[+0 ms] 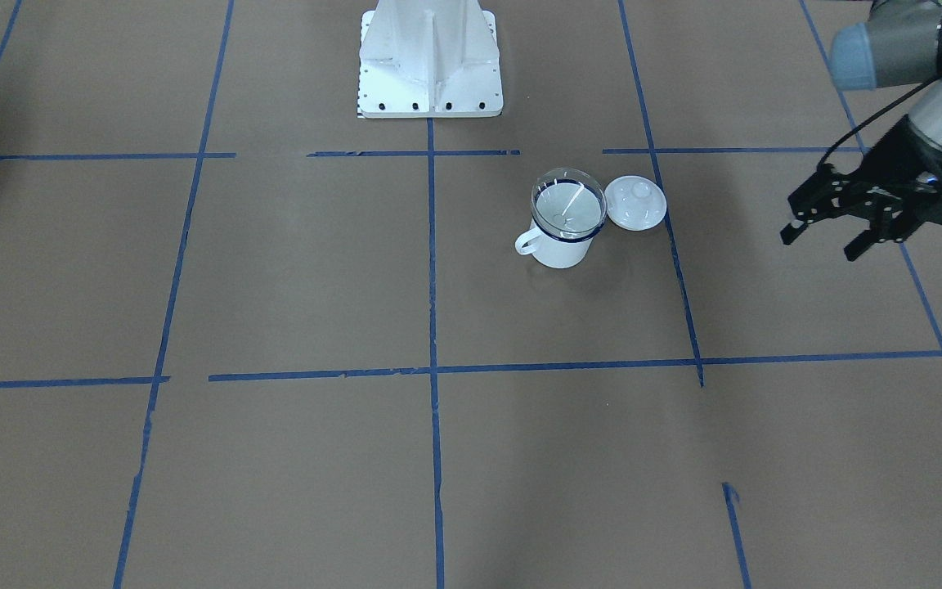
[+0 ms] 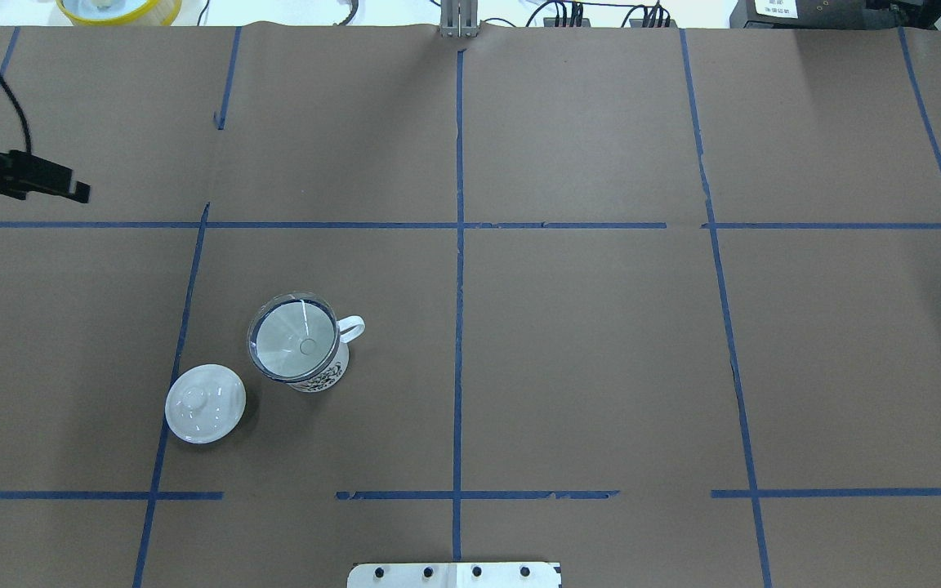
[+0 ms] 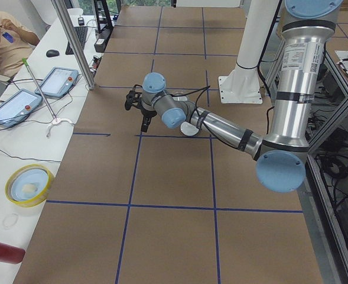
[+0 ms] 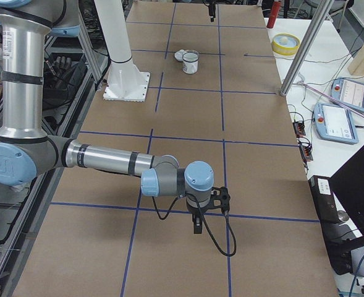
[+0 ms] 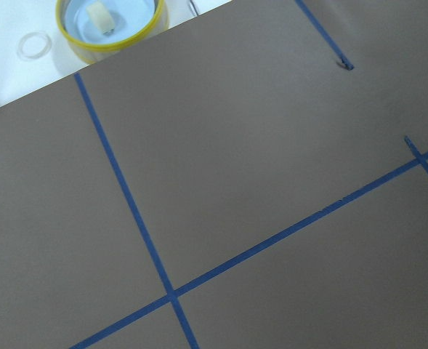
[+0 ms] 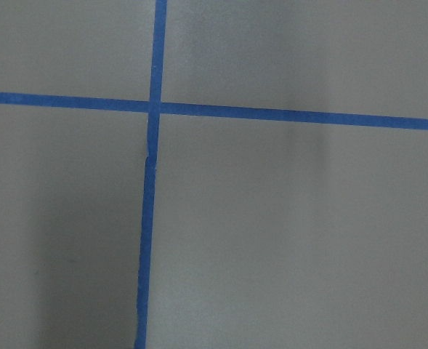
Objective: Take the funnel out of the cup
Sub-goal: 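Move the left gripper over the white mug to the clear funnel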
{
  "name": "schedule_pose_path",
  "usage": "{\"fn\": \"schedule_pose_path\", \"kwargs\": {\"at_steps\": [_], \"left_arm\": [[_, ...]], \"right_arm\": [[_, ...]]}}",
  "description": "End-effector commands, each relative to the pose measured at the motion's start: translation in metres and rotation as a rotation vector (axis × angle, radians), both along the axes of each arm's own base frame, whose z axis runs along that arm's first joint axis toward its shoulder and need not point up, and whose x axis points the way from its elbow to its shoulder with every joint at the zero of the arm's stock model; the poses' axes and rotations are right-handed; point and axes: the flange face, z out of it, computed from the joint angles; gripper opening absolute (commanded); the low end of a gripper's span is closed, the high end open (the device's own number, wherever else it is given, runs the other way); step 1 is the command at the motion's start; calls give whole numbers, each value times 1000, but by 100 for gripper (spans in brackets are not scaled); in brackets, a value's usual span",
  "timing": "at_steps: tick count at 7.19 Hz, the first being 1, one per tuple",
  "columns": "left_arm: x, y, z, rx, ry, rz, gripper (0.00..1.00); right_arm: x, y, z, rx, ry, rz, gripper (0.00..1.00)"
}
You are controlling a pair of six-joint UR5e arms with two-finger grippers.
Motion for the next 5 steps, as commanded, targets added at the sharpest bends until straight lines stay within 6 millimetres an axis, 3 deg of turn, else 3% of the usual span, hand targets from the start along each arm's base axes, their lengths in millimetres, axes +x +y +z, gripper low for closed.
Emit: {"fn": "schedule_pose_path", "kwargs": {"at_steps": [1, 2, 3, 5], "left_arm": [[106, 17, -102, -169, 70, -17, 100], [145, 25, -143, -221, 47, -34, 100], [177, 41, -159, -244, 24, -37, 100], [226, 72, -149, -246, -19, 1, 100]], "right_arm": [[0, 0, 0, -1, 0, 0, 100], [0, 0, 0, -1, 0, 0, 100], [0, 0, 0, -1, 0, 0, 100], [0, 0, 0, -1, 0, 0, 100]]}}
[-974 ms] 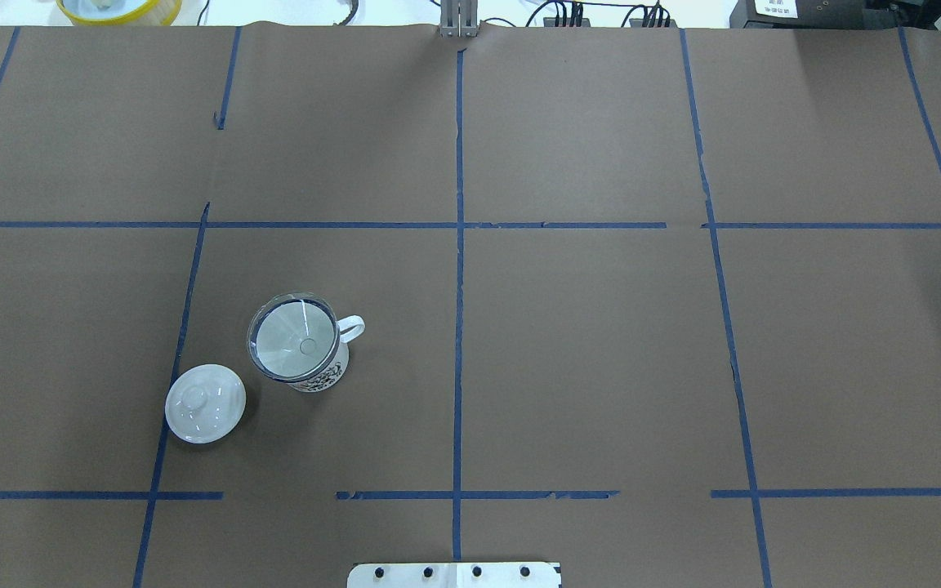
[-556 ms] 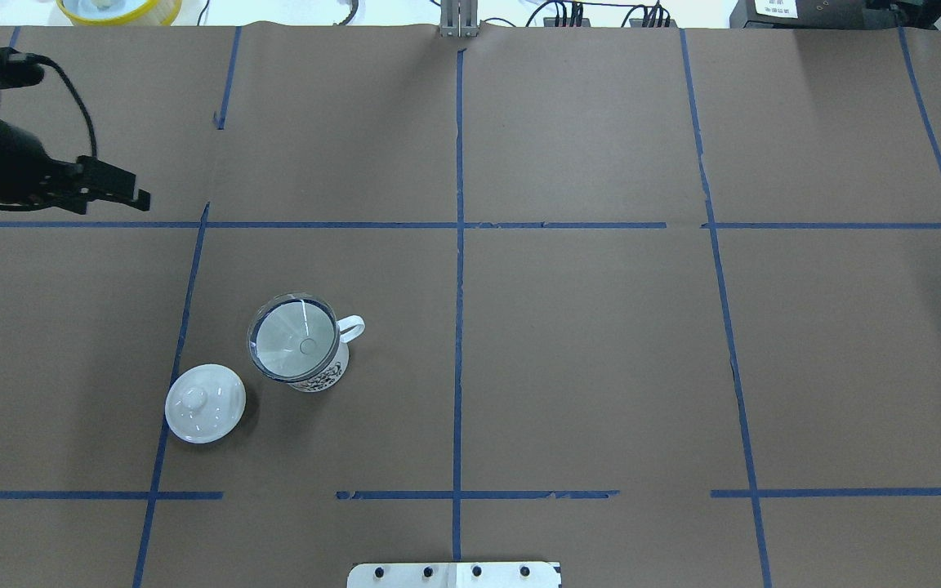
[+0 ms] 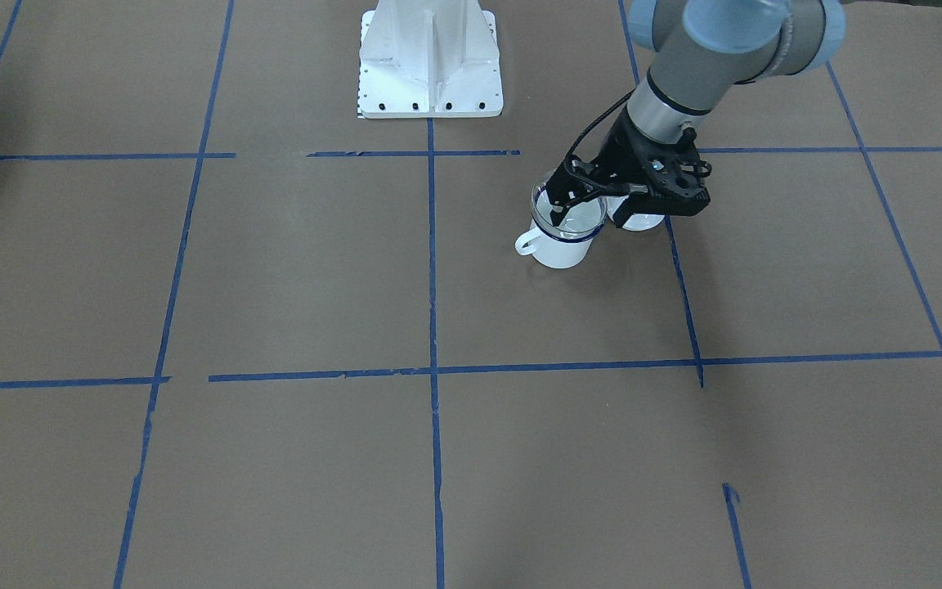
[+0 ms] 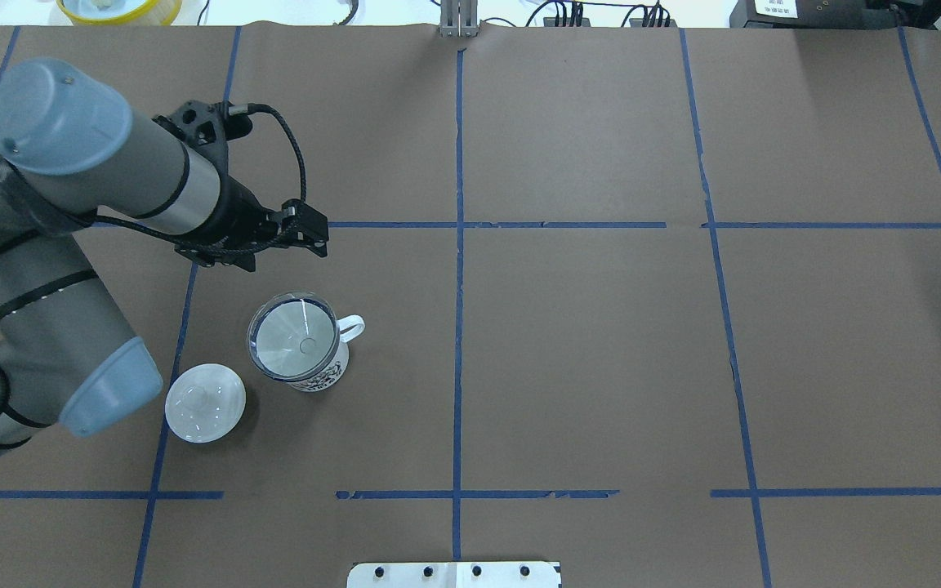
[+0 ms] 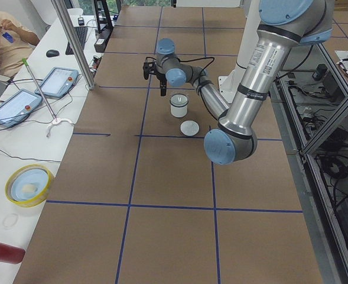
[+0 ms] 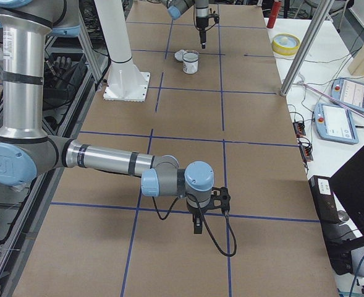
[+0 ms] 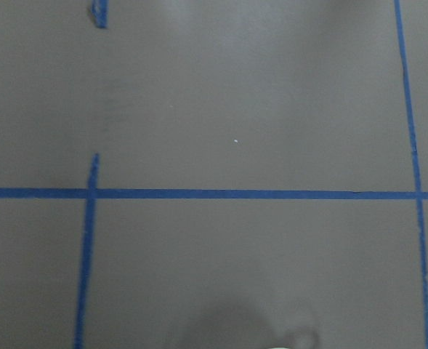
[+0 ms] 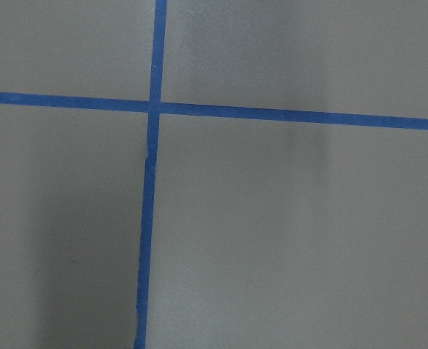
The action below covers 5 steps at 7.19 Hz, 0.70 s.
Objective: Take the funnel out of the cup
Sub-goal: 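Move the left gripper over the white mug to the clear funnel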
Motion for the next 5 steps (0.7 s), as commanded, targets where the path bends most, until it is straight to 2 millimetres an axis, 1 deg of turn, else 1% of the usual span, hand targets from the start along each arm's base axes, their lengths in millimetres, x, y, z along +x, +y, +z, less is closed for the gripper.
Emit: {"fn": "schedule_pose_path", "kwargs": {"at_steps": [1, 2, 3, 4, 5], "left_arm": [[40, 28, -1, -2, -24, 38, 100], [48, 34, 0, -19, -24, 44, 100], [52, 33, 2, -23, -30, 45, 88], [53, 34, 4, -25, -33, 48, 63], [59, 39, 5, -27, -35, 61, 43]], "right_arm": [[0, 0, 0, 0, 0, 0, 100], [0, 0, -1, 2, 0, 0, 100], [0, 0, 0, 0, 0, 0, 100], [0, 0, 0, 0, 0, 0, 100], [0, 0, 0, 0, 0, 0, 100]]}}
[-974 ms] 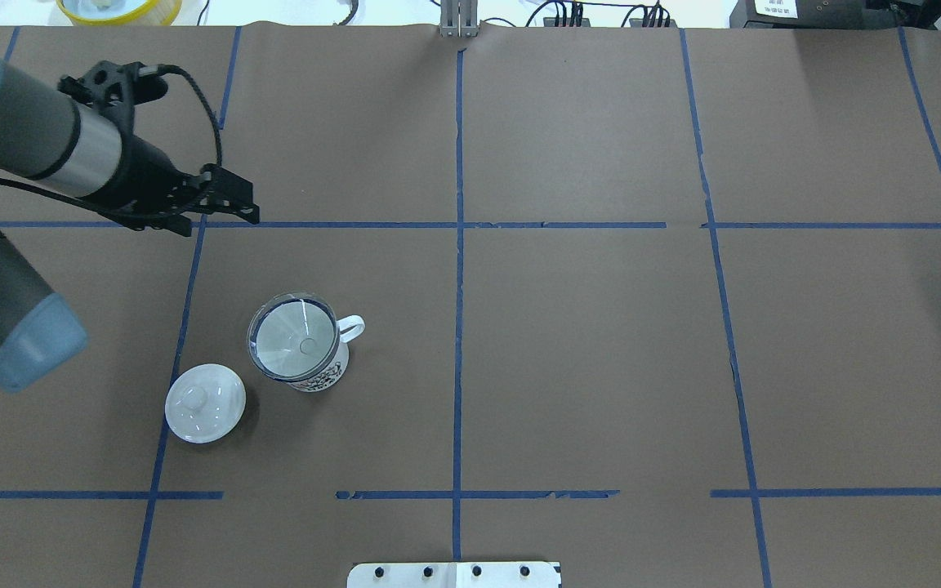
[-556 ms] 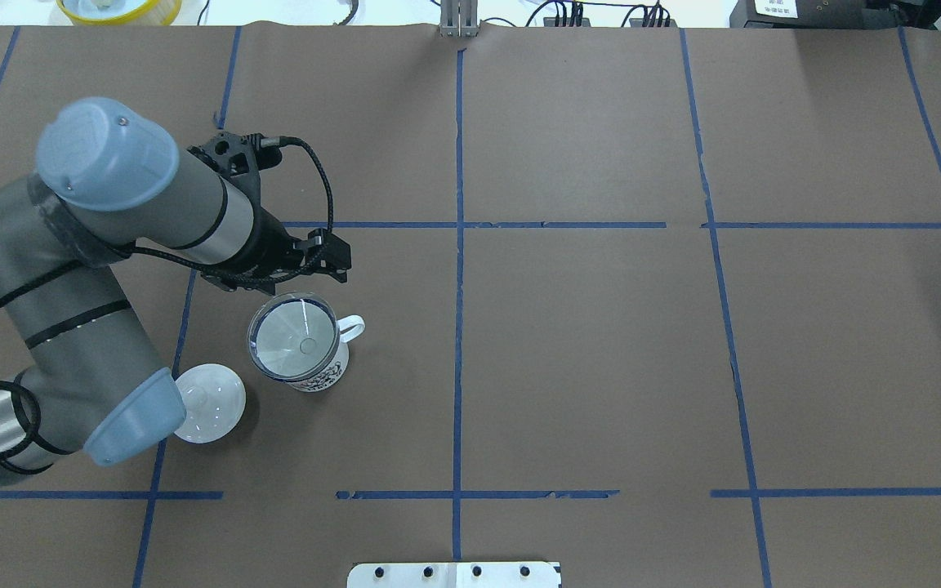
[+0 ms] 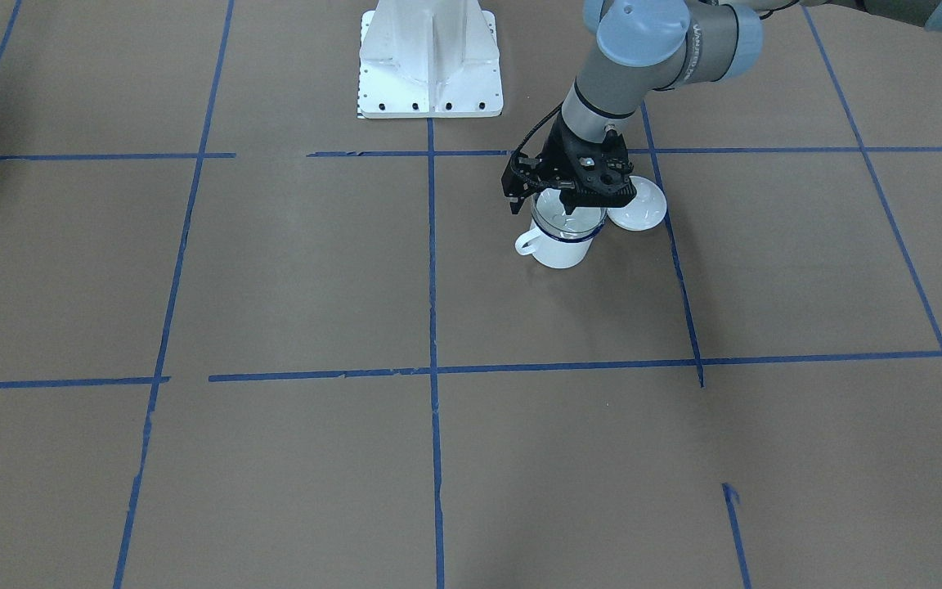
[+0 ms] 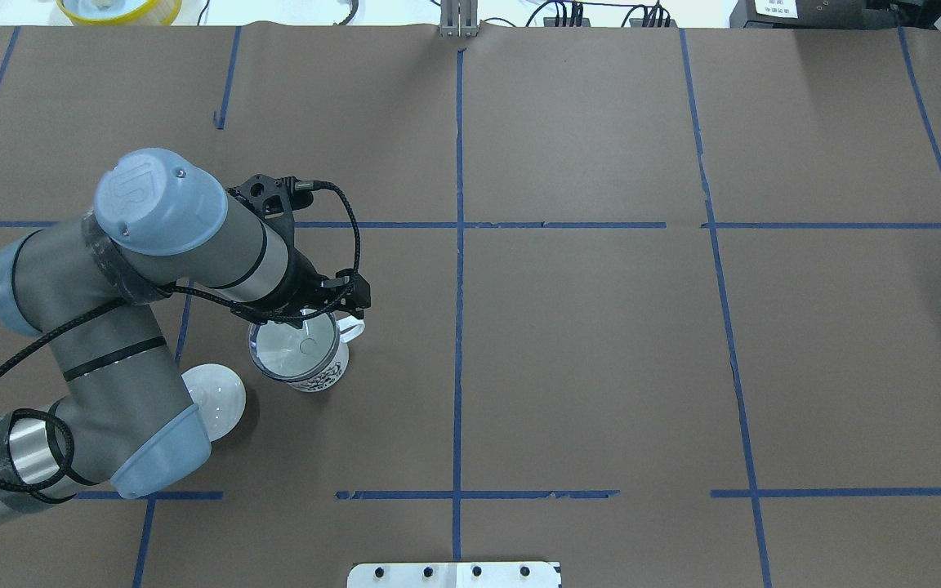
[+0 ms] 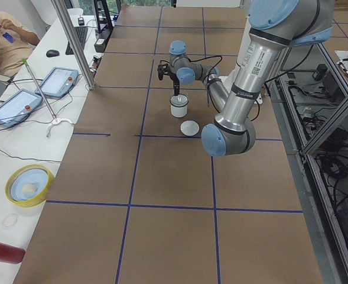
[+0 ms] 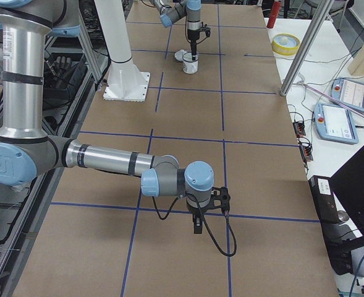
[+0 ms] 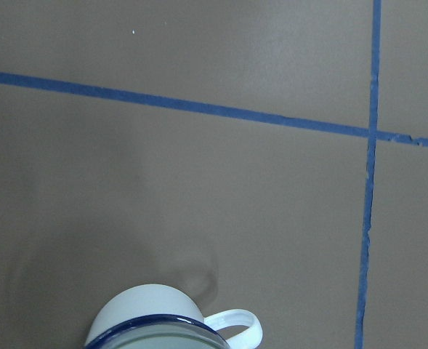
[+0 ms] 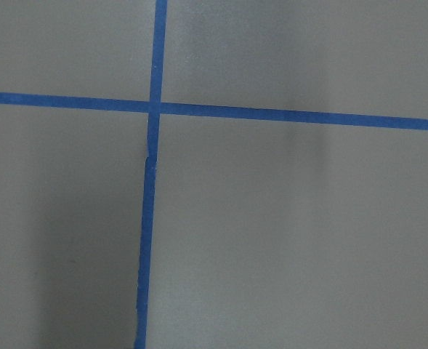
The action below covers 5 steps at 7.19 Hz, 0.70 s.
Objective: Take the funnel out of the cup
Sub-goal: 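Move the left gripper over the white mug to the clear funnel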
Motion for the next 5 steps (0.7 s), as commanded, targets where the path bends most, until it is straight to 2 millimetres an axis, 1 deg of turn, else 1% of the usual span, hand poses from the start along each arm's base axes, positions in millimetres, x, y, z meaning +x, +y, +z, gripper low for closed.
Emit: {"fn": "schedule_pose_path", "kwargs": {"at_steps": [1, 2, 3, 4, 5], "left_arm": [[7, 6, 2, -3, -3, 14, 40], [7, 6, 0, -1, -1, 14, 35], [6, 7, -3, 2, 4, 14, 23], [5, 8, -4, 4, 7, 14, 6], [3, 8, -6, 5, 8, 14, 0]], "right_arm": [[0, 0, 0, 0, 0, 0, 100], [0, 0, 0, 0, 0, 0, 100], [0, 0, 0, 0, 0, 0, 100], [0, 0, 0, 0, 0, 0, 100], [0, 0, 0, 0, 0, 0, 100]]}}
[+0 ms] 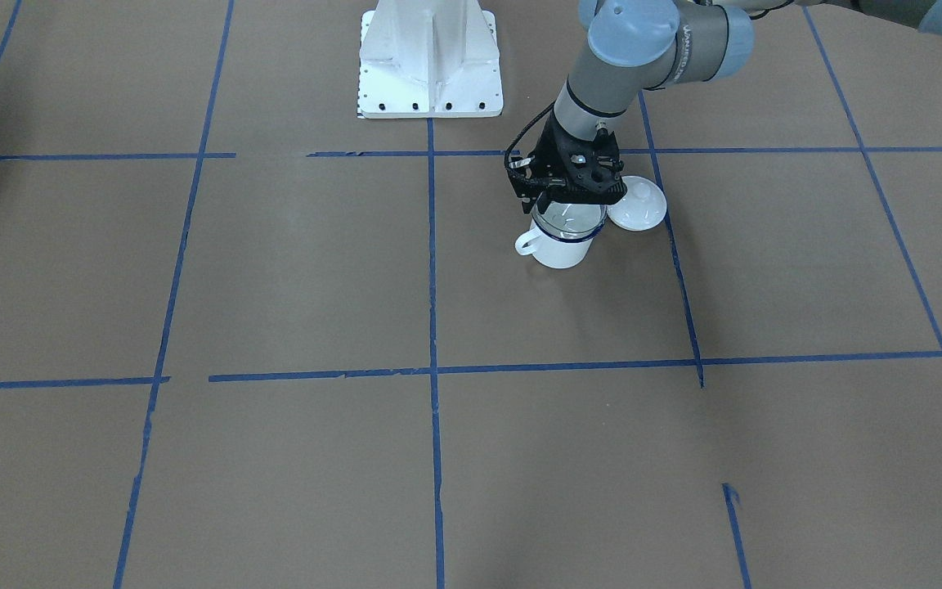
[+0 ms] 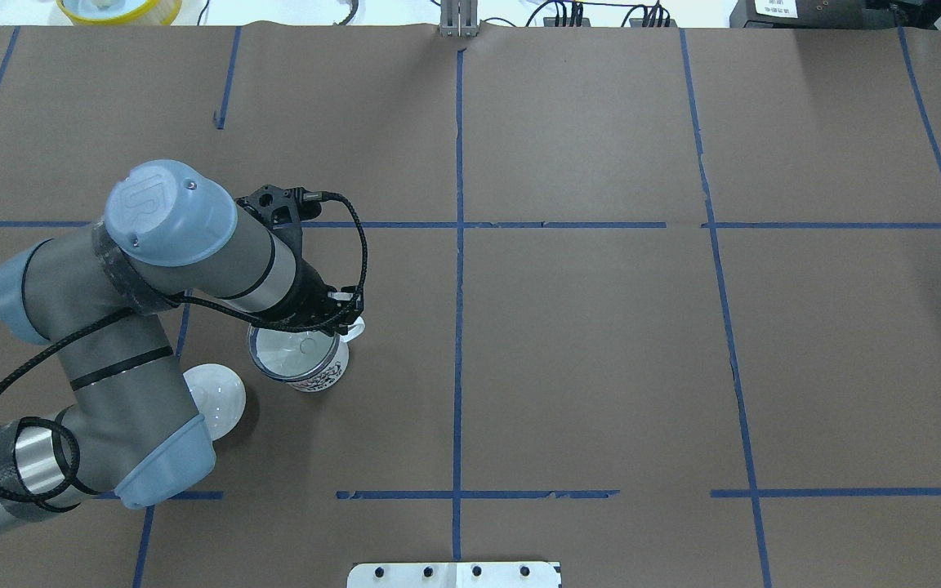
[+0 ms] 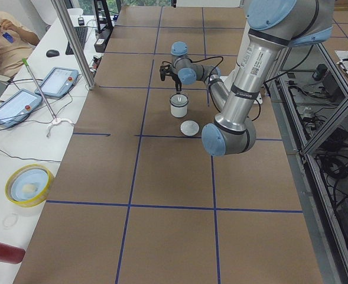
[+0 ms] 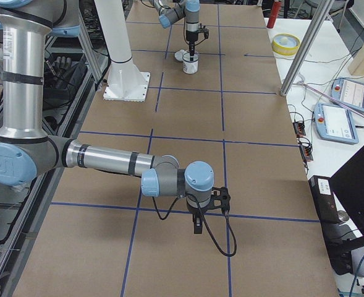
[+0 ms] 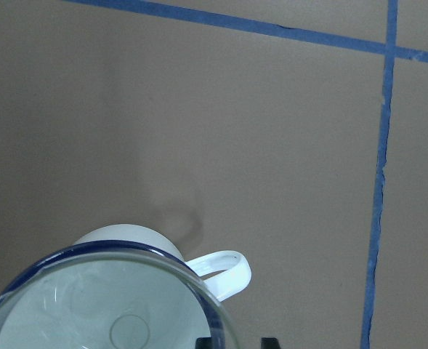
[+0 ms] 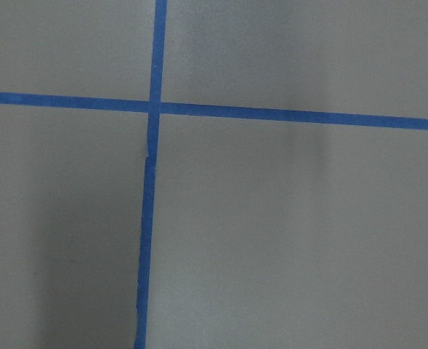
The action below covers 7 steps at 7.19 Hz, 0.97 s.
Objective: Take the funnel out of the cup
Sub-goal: 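Close the left gripper on the funnel and lift it out of the mug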
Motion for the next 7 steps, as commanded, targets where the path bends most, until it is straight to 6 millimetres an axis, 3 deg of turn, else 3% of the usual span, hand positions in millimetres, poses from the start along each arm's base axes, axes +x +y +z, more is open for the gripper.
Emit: {"fn": "schedule_pose_path", "kwargs": {"at_steps": [1, 3, 5, 6, 7], "left_arm": [[-3, 1, -4, 3, 5, -1, 0], [-24, 5, -18, 8, 12, -13, 0], [-104, 8, -67, 31, 46, -96, 0], [-131, -9, -75, -20, 69, -216, 0], [-131, -27, -79, -79, 73, -409, 0]], "right_arm": [[0, 0, -1, 2, 0, 0, 100], [0, 0, -1, 2, 0, 0, 100], [0, 0, 0, 0, 0, 0, 100], [0, 0, 0, 0, 0, 0, 100], [0, 0, 0, 0, 0, 0, 100]]}}
